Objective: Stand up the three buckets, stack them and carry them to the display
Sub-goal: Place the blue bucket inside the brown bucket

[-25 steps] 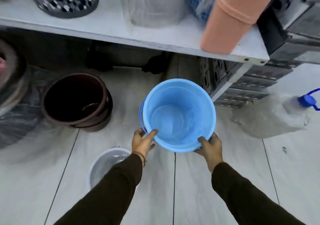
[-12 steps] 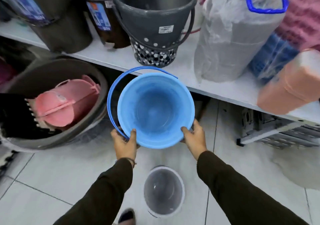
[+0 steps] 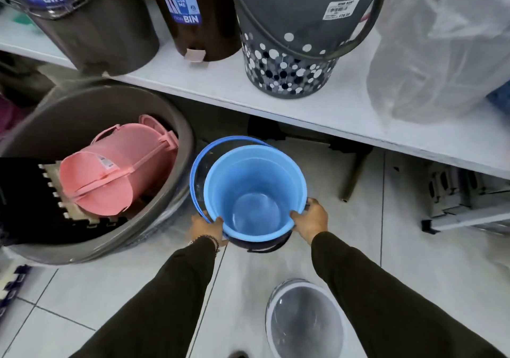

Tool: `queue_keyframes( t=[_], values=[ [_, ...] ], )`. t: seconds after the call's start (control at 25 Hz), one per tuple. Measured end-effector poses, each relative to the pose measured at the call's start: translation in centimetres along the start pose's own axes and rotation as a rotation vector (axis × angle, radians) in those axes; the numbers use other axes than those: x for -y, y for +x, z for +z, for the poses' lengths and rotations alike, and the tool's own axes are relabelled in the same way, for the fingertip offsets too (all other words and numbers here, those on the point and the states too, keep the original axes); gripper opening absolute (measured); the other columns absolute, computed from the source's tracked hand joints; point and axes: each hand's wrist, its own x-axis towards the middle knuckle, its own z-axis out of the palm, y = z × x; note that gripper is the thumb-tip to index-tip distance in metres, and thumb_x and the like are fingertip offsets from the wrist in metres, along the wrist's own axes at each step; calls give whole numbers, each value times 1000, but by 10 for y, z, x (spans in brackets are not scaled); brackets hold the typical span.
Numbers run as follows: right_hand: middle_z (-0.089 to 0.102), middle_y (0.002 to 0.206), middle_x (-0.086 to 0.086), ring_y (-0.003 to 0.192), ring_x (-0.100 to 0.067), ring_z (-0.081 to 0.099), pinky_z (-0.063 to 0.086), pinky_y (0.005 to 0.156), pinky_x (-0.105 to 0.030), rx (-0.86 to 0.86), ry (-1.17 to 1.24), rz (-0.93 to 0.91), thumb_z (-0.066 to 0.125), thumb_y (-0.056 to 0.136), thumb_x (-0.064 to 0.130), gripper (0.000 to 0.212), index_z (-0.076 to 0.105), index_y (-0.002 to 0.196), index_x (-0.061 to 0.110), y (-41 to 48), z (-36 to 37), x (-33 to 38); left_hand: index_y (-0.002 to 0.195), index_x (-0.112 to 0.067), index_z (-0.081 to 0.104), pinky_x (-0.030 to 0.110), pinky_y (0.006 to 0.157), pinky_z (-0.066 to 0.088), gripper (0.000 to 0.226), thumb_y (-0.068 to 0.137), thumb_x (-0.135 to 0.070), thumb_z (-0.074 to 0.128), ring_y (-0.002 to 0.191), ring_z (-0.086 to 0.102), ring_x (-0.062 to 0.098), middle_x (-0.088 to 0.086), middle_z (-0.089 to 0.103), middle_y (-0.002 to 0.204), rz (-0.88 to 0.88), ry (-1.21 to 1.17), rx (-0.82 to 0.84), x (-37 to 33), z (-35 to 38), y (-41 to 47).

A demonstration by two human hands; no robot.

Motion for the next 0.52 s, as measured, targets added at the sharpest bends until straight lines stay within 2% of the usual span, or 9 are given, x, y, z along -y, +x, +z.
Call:
queue_keyframes(
  t=[0.12,0.16,0.2,0.24,0.32,0.4,0.52],
  values=[
    [62,129,-16,117,-34,60,48,92,-31,75,-126,22,63,89,11,43,53,130,3,3,8,-20,109,-9,51,45,70,56,22,89,-8,61,95,59,35,15,58,116,-28,118,56,10,6,13],
    [58,134,-17,124,-34,55,44,95,-31,95,-161,43,61,91,14,48,49,136,2,-1,6,-28,115,-7,50,47,77,56,31,88,-14,63,102,59,37,15,55,123,6,256,30,16,5,12],
    [51,142,-19,131,-34,49,41,101,-32,97,-178,68,60,93,18,55,42,142,1,-6,2,-38,127,-4,46,48,91,53,46,87,-19,64,113,57,41,18,48,138,61,442,-16,26,3,6],
    [44,149,-19,136,-33,44,37,108,-33,103,-189,91,60,93,20,62,36,147,3,-10,-3,-50,139,-3,38,47,103,46,61,87,-22,63,124,51,43,20,34,151,138,604,-39,38,0,-1],
    [37,154,-18,139,-32,42,34,112,-33,136,-212,164,61,92,21,68,30,151,5,-20,-17,-78,150,-10,27,44,110,38,69,89,-22,59,133,46,42,15,11,162,298,762,-5,67,-4,-23],
    [36,154,-19,137,-34,44,37,111,-34,169,-267,245,63,91,21,68,32,150,6,-32,-35,-115,147,-17,35,40,111,38,60,91,-23,57,134,47,36,11,13,162,332,822,100,103,0,-46],
    [36,152,-19,132,-38,49,43,109,-39,182,-297,340,63,90,21,68,33,149,8,-52,-63,-177,142,-19,43,35,113,35,51,93,-26,54,135,47,29,10,30,155,239,812,260,161,17,-75]
  ],
)
